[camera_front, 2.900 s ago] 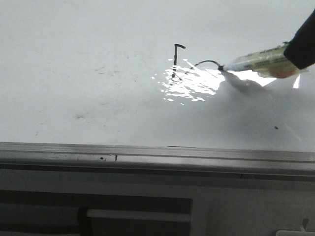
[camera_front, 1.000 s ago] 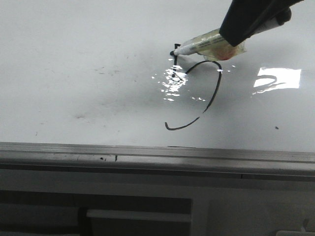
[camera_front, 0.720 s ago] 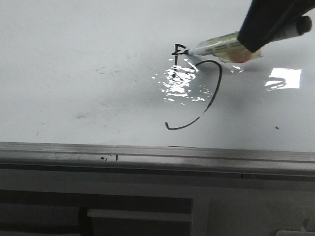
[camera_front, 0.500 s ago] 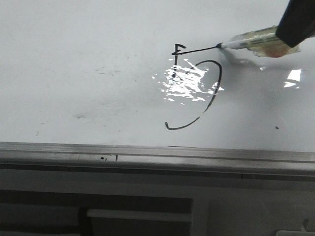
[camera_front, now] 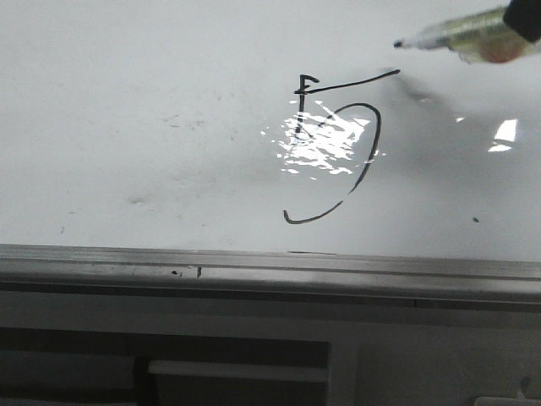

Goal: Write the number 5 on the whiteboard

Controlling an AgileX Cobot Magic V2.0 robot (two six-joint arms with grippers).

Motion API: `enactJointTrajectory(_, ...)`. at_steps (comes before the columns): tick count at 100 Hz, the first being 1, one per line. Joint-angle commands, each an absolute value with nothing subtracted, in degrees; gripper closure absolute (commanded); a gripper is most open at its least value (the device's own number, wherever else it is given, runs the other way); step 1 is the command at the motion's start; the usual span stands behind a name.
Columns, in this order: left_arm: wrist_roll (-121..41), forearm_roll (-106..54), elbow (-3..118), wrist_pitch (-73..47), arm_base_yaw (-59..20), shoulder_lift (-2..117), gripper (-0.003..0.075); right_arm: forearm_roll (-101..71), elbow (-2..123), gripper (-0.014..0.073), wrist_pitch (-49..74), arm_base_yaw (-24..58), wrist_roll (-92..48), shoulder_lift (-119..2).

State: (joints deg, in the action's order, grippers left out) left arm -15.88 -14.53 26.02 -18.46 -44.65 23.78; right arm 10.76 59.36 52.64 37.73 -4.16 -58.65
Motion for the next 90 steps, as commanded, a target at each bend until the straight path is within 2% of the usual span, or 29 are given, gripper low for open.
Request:
enactJointTrajectory(1, -15.66, -15.44, 27.79, -13.96, -44.45, 24.11, 0.0692, 12.00, 61.68, 0.0636, 47.37, 41.99, -3.67, -54.72)
enactJointTrajectory(7, -16.30, -15.44, 28.65, -14.35, -44.45, 24.50, 0.0581, 12.75, 61.68, 0.0636, 46.70, 45.60, -3.67, -53.50)
enactJointTrajectory(12, -17.91, -15.44, 29.61, -14.56, -44.71, 25.39, 0.0414, 13.56, 61.68, 0.0636, 46.39, 48.27, -3.90, -53.51)
enactJointTrajectory(19, -20.66, -15.44, 31.34, -14.89, -45.53, 27.42, 0.0224, 14.00, 61.57, 0.0636, 46.39, 51.72, -6.43, -54.21)
enactJointTrajectory(24, -22.90, -15.44, 33.06, -16.23, -46.41, 29.56, 0.0161, 14.00, 61.49, 0.0636, 46.39, 53.60, -8.92, -55.33)
enactJointTrajectory(30, -26.17, -15.44, 35.23, -19.09, -48.01, 32.94, 0.0167, 14.00, 61.49, 0.0636, 46.60, 55.32, -10.58, -57.16)
enactJointTrajectory(45, -36.74, -15.44, 40.68, -27.22, -53.90, 41.91, 0.0276, 14.00, 61.49, 0.0638, 46.74, 57.99, -11.97, -61.70)
enactJointTrajectory(52, -40.17, -15.09, 42.24, -27.51, -57.09, 45.67, 0.0302, 14.00, 61.49, 0.0638, 47.12, 59.32, -12.11, -63.48)
enactJointTrajectory(68, -40.72, -10.20, 44.69, -26.77, -62.24, 53.04, 0.0302, 13.87, 61.49, 0.0638, 47.78, 63.19, -12.21, -65.44)
enactJointTrajectory(90, -40.72, -9.56, 45.18, -22.49, -62.94, 58.46, 0.0320, 11.86, 61.61, 0.0638, 49.24, 65.66, -12.21, -65.55)
